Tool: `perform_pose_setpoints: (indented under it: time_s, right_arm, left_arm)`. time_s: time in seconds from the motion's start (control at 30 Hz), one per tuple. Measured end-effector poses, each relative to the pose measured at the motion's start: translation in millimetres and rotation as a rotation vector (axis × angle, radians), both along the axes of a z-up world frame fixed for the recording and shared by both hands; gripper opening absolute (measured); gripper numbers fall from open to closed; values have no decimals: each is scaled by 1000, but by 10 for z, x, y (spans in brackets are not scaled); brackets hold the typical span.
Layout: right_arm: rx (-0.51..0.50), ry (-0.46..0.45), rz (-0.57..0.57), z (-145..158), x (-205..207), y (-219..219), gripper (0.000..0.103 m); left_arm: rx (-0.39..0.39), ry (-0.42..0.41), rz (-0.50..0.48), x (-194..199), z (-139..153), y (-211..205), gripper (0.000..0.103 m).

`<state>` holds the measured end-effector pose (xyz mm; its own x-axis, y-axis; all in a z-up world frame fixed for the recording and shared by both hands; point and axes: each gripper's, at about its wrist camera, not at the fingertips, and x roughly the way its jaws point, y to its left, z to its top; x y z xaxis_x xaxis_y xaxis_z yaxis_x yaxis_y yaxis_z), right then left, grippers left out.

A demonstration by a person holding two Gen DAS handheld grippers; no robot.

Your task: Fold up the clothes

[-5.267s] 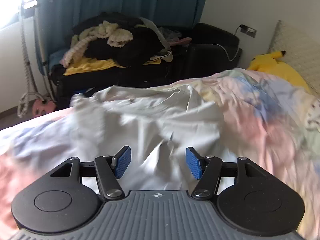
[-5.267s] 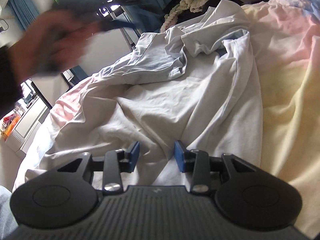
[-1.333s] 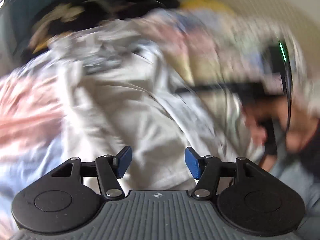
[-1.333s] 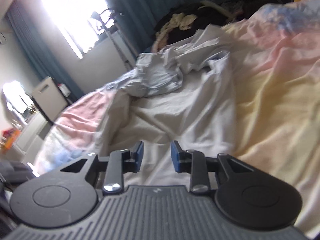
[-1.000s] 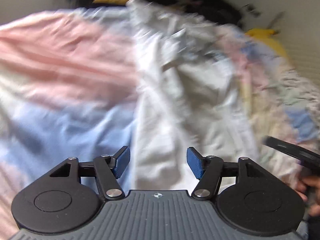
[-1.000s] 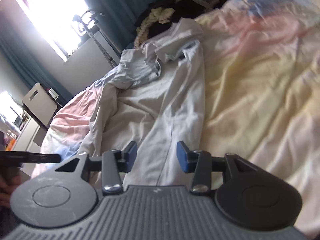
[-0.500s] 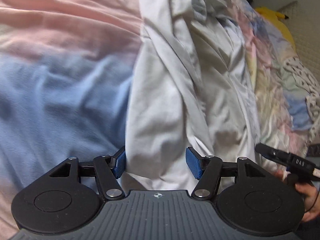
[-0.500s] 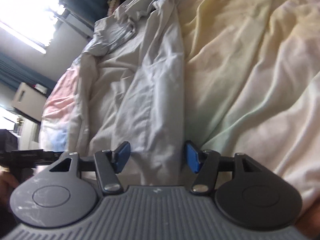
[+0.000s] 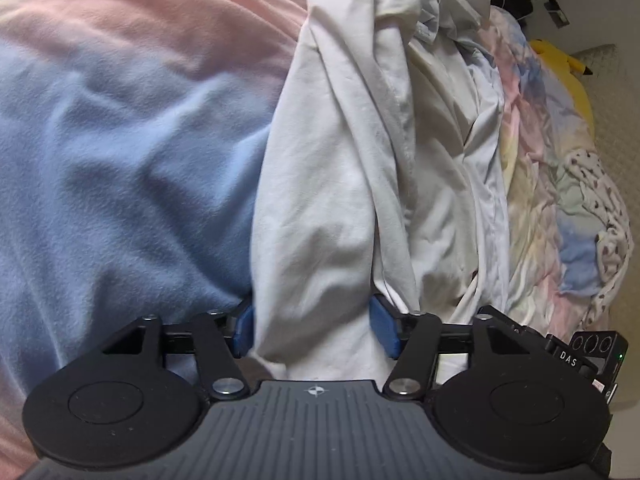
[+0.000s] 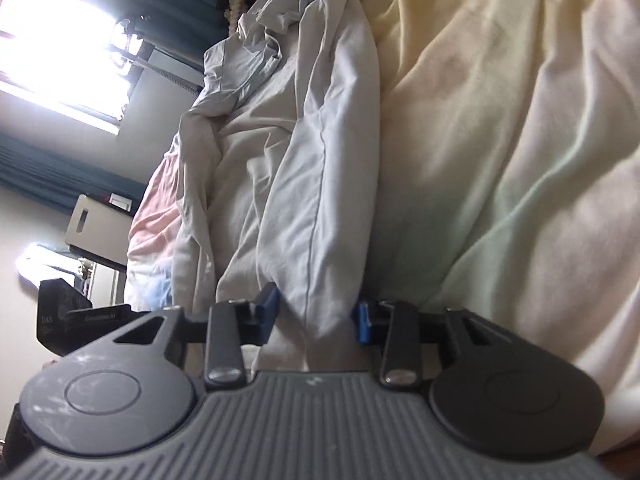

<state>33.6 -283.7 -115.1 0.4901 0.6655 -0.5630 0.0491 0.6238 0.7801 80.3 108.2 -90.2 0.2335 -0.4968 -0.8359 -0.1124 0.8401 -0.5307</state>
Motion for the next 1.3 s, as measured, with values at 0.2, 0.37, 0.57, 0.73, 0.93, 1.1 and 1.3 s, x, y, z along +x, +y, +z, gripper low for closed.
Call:
perform_pose_setpoints:
  time_s: [0.2, 0.37, 0.57, 0.73, 0.93, 1.1, 1.3]
  right_arm:
    - [59, -94, -30, 110, -42, -34, 12]
    - [148, -206, -54, 248, -164, -142, 10]
    - [132, -107, -13, 79, 16, -85, 13]
    - [128, -61, -7, -64, 119, -89, 12]
    - [145, -152, -31, 137, 23, -152, 8]
    - [162, -203, -29, 419, -216, -263, 7]
    - [192, -239, -8, 746, -535, -412, 7]
  left_arm:
    - [38, -28, -9, -67, 49, -80, 50]
    - [5, -7, -9, -97, 63, -83, 45]
    - [12, 12, -24, -19, -4, -173, 60]
    - [17, -5, -33, -46, 32, -208, 31]
    - [-34, -94, 29, -229, 272, -54, 7]
    - [-104, -194, 74, -471, 645, 72, 6]
    - [-197, -208, 77, -842, 993, 241, 6]
